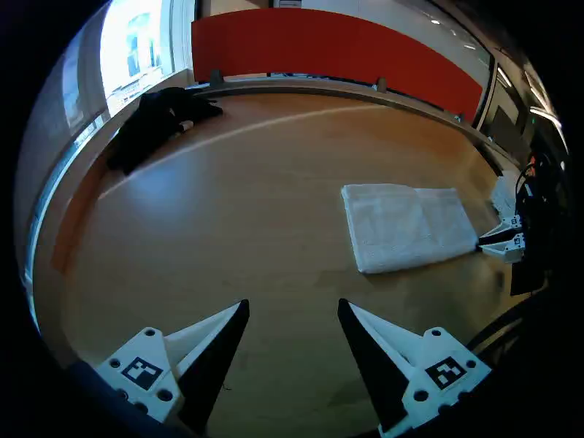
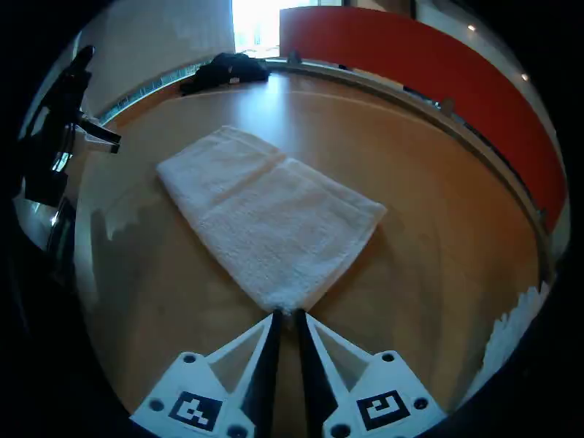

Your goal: Fold towel

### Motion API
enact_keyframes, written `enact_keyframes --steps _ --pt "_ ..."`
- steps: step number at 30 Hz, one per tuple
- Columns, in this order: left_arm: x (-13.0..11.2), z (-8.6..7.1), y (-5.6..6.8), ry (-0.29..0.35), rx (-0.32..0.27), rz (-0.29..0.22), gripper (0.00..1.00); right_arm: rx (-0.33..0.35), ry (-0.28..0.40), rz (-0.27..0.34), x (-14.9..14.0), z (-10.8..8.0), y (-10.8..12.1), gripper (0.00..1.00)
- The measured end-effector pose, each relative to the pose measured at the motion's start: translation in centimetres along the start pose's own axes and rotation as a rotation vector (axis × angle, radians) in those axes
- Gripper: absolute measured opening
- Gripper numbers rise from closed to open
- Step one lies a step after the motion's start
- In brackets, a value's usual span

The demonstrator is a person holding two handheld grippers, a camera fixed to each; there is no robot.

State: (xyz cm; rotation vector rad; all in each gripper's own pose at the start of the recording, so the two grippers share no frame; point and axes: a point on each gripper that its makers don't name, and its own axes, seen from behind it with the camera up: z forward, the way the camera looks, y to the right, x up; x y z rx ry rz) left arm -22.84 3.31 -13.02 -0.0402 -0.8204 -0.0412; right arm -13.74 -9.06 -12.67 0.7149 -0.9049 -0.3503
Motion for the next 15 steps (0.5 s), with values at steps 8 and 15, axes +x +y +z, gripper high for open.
enact_keyframes --steps 8,15 --pt "0.1 0.1 0.2 -0.005 -0.007 0.011 0.9 -0.005 0.015 -0.022 1.3 -0.6 -0.3 0.06" --pt "0.6 0.1 0.4 0.002 -0.018 0.01 0.89 -0.015 0.057 -0.064 4.7 -2.1 -0.3 0.05"
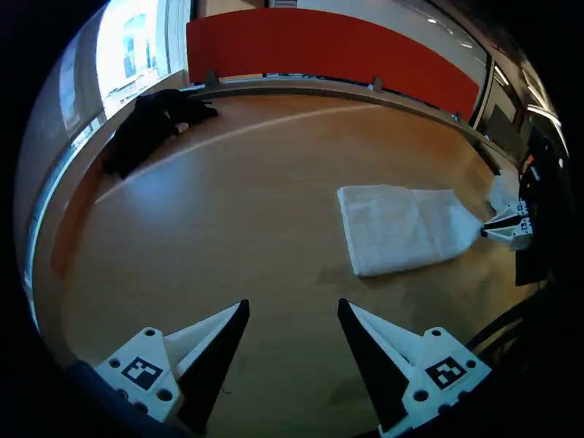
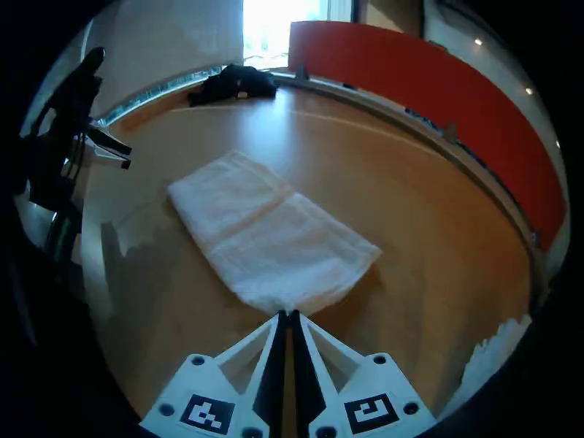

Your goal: Fold towel

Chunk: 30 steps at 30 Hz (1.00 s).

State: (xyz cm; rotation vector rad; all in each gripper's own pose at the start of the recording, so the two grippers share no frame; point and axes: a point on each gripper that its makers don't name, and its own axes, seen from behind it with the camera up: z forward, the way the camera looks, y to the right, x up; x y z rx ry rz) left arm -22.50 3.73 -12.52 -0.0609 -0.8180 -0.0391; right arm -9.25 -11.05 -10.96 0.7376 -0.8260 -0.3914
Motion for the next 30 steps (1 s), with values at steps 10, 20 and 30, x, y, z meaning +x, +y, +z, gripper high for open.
enact_keyframes --steps 10,20,30 --pt "0.7 -0.2 0.2 0.014 -0.011 -0.005 0.9 0.001 0.065 -0.106 6.6 -1.6 0.0 0.05" --pt "1.0 -0.4 0.4 0.022 -0.019 -0.015 0.9 0.022 0.103 -0.181 11.4 -2.1 -1.1 0.05" --pt "1.4 -0.9 0.5 0.023 -0.027 -0.021 0.9 0.062 0.096 -0.255 13.4 -1.0 -2.5 0.06"
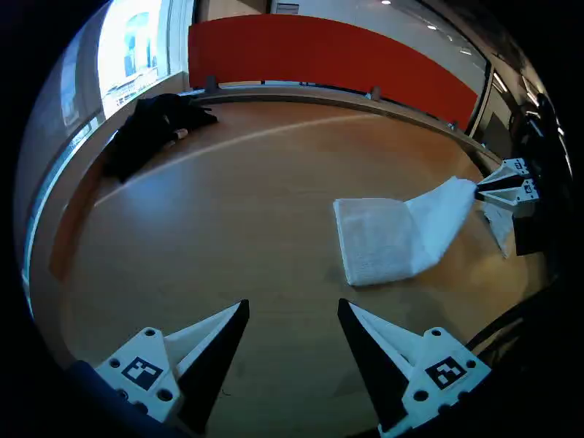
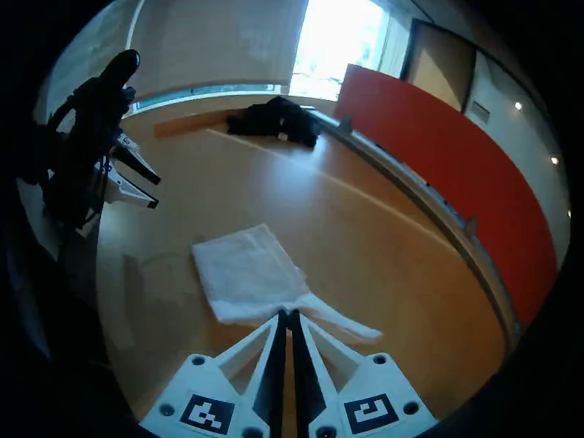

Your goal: Fold towel

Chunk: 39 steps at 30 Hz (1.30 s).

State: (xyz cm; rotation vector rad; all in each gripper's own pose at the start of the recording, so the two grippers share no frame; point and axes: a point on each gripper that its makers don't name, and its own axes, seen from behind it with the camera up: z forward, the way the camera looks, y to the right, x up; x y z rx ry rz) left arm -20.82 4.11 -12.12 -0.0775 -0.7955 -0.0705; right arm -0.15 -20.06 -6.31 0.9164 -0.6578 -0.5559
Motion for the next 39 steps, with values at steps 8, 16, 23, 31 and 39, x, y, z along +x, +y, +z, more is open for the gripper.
enact_keyframes --steps 8,16,23,31,39 --pt "0.6 -1.1 0.0 0.009 -0.007 -0.008 0.89 0.067 0.012 -0.082 3.3 2.7 -1.6 0.05" --pt "0.8 -2.5 -0.4 0.024 -0.001 -0.029 0.9 0.151 0.01 -0.147 6.0 6.4 -4.9 0.05" --pt "0.2 -3.3 -1.0 0.025 0.007 -0.048 0.9 0.232 -0.017 -0.163 6.3 10.4 -8.7 0.05" --pt "-0.5 -3.5 -1.4 0.021 0.012 -0.063 0.9 0.29 -0.085 -0.152 3.9 14.1 -11.2 0.06" --pt "-0.5 -3.3 -1.4 0.019 0.008 -0.075 0.9 0.296 -0.097 -0.125 3.3 14.4 -11.6 0.19"
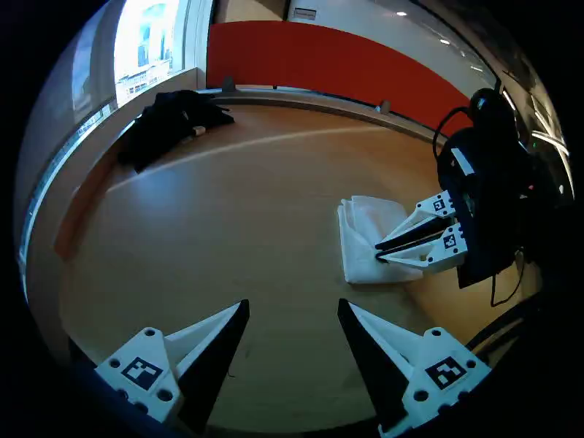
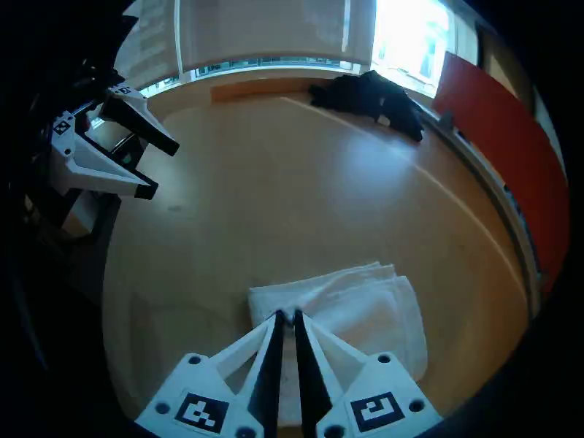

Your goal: Fold towel

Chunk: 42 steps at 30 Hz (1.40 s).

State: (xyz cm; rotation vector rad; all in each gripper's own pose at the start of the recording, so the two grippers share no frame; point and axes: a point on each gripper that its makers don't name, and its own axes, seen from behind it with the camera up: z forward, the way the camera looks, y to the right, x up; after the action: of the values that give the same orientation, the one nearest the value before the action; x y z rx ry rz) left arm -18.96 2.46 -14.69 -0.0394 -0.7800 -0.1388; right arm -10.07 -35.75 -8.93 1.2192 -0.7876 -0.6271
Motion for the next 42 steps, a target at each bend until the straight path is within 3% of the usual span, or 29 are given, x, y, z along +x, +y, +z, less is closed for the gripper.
enact_keyframes --steps 8,12,25,42 --pt "0.0 0.1 -0.1 -0.003 0.003 0.002 0.9 0.012 0.003 0.019 -0.3 -0.7 -0.4 0.56" --pt "0.0 0.1 0.0 -0.003 0.003 0.001 0.9 0.007 0.003 0.023 -0.8 -1.1 -0.5 0.65" --pt "0.0 0.2 0.3 -0.006 0.003 0.004 0.9 -0.045 -0.011 0.083 -3.8 -2.9 -0.2 0.67" --pt "0.1 1.0 1.3 -0.016 -0.009 0.031 0.9 -0.134 -0.031 0.227 -8.5 -5.5 0.4 0.67"
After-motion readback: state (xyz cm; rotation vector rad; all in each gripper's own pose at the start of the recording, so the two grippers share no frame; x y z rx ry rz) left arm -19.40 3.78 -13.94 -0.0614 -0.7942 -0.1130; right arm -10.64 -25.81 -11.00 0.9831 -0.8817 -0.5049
